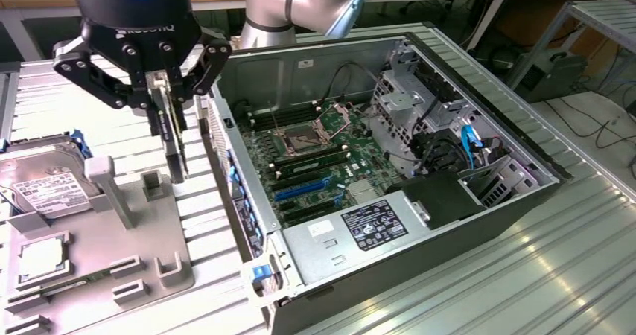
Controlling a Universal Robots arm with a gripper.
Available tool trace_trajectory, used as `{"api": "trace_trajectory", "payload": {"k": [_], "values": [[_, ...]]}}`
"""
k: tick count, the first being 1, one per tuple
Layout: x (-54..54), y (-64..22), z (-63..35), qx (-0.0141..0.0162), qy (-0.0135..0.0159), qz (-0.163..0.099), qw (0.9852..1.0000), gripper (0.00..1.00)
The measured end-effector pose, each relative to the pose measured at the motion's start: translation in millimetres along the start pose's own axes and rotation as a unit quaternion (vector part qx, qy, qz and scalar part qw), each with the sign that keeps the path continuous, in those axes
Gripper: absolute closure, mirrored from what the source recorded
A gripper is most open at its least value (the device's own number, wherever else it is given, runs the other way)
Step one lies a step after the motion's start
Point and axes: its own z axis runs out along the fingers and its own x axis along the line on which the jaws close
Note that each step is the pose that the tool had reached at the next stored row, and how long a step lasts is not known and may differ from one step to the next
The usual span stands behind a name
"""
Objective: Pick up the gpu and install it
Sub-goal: 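Pick up the gpu and move the gpu toward the slot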
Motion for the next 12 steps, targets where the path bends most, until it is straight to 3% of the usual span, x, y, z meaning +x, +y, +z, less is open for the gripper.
{"api": "trace_trajectory", "payload": {"k": [10,12], "values": [[-24.3,-0.4,-0.1,0.0,0.0,0.0,1.0,0.72],[-43.6,-0.7,0.0,0.0,-0.0004,0.0,1.0,0.72]]}}
